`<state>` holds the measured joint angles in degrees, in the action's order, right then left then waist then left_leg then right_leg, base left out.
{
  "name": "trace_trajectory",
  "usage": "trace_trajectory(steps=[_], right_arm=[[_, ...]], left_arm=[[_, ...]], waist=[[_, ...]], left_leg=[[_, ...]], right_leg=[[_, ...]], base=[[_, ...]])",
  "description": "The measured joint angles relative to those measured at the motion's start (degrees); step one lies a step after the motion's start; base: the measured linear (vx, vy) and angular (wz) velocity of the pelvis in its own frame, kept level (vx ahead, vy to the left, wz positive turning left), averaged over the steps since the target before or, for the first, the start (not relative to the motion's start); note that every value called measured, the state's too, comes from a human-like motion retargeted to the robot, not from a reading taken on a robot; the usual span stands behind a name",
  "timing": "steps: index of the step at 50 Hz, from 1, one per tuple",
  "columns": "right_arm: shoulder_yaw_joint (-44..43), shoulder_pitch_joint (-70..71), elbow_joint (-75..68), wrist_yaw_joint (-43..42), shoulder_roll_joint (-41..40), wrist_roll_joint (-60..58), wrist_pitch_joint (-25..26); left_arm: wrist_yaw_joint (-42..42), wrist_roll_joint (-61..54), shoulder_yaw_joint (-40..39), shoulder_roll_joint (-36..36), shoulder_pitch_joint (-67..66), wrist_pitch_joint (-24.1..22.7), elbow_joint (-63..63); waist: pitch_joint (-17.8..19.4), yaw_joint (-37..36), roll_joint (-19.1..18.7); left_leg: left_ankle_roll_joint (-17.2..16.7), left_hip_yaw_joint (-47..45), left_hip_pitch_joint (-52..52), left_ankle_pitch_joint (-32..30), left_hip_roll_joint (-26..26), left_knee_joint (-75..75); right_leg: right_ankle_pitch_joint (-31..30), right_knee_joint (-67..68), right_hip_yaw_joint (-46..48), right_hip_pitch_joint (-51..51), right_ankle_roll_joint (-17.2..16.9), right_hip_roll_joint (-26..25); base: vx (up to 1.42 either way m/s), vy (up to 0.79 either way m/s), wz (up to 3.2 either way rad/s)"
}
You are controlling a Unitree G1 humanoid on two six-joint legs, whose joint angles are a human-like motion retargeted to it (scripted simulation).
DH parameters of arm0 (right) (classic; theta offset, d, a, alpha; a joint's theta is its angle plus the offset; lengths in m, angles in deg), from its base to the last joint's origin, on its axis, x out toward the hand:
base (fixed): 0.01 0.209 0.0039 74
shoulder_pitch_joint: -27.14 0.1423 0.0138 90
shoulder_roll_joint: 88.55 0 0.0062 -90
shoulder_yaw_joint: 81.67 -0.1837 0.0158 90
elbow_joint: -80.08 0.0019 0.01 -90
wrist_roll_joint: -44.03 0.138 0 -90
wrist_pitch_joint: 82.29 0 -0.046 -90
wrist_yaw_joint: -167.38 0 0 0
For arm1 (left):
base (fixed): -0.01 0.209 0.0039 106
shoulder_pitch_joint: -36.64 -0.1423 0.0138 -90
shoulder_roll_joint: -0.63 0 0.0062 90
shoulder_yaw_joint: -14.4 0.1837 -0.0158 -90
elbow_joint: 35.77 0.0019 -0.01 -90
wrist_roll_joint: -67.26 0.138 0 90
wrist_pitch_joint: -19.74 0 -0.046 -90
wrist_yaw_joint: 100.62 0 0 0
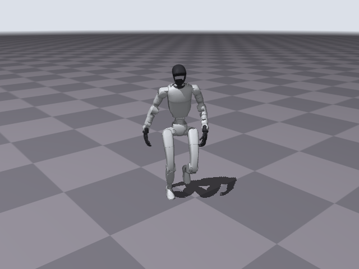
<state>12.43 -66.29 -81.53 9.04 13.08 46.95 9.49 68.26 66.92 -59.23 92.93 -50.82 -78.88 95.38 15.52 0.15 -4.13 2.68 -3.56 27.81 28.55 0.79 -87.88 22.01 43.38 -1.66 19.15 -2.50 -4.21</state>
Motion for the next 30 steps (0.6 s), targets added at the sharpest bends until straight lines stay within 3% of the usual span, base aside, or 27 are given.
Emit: trace_trajectory(steps=[8,15,21,30], right_arm=[[2.0,3.2,7.0,0.4,2.3,0.4,-0.4],[3.5,6.4,9.3,0.2,2.3,0.0,-0.6],[4.1,6.9,9.3,0.6,1.1,-0.6,-0.3],[7.1,8.8,22.1,0.5,1.5,-0.9,-2.2]], left_arm=[[0.2,3.2,2.6,2.8,0.3,-0.3,-7.1],[1.7,5.8,3.6,4.6,1.0,-1.3,-17.4],[2.8,6.4,2.8,5.0,0.2,-2.2,-22.4],[5.5,8.5,-0.1,5.3,-2.0,-2.5,-31.1]], waist=[[0.3,1.9,-0.2],[1.2,2.5,-0.3],[2.3,1.6,0.6],[6.1,0.2,3.7]], left_leg=[[4.4,-2.4,-1.4,-3.3,0.7,-12.4],[8.3,-4.4,-0.5,-1.0,-1.5,-14.9],[10.8,-4.8,4.1,5.5,-2.5,-6.4],[10.5,-2.5,15.7,11.8,-1.8,8.9]], right_leg=[[0.0,0.3,-1.5,-1.9,1.0,0.7],[1.6,1.7,-1.2,-3.8,1.6,1.1],[3.4,3.5,-0.6,-5.6,0.8,1.6],[8.1,9.5,-0.7,-7.2,0.0,3.1]], base=[[0.06,0.03,0.11],[0.05,0.01,0.11],[0.05,0.00,0.02],[0.02,-0.01,-0.12]])
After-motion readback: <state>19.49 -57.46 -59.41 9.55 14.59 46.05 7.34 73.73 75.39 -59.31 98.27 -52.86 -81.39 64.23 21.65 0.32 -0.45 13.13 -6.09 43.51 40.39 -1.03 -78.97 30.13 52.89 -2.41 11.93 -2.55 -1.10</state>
